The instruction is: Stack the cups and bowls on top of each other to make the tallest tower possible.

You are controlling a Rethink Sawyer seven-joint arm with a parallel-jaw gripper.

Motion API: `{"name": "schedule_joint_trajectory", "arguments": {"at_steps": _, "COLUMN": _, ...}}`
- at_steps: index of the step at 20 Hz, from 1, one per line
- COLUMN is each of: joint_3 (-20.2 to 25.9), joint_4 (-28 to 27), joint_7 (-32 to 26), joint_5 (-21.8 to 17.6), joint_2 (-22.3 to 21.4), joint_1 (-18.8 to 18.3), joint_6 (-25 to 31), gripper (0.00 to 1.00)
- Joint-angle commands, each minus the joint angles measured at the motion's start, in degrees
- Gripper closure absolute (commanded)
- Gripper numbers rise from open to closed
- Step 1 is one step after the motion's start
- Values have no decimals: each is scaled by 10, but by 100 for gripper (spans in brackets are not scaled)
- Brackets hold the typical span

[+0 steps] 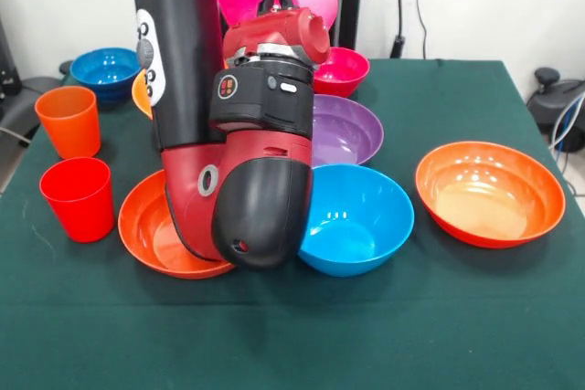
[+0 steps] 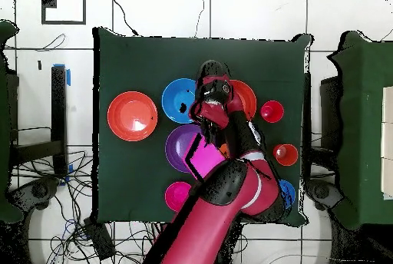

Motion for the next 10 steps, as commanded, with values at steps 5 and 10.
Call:
{"name": "schedule_joint_trajectory", "arguments": {"at_steps": 5, "joint_3": 41, "joint_4": -23, "joint_7": 114, "joint_5": 45, "joint_2": 26, "joint_1": 17, "joint_6": 30, "gripper": 100}}
{"name": "schedule_joint_trajectory", "arguments": {"at_steps": 10, "joint_3": 50, "joint_4": -13, "joint_7": 104, "joint_5": 58, "joint_2": 27, "joint_1": 16, "joint_6": 15, "gripper": 100}}
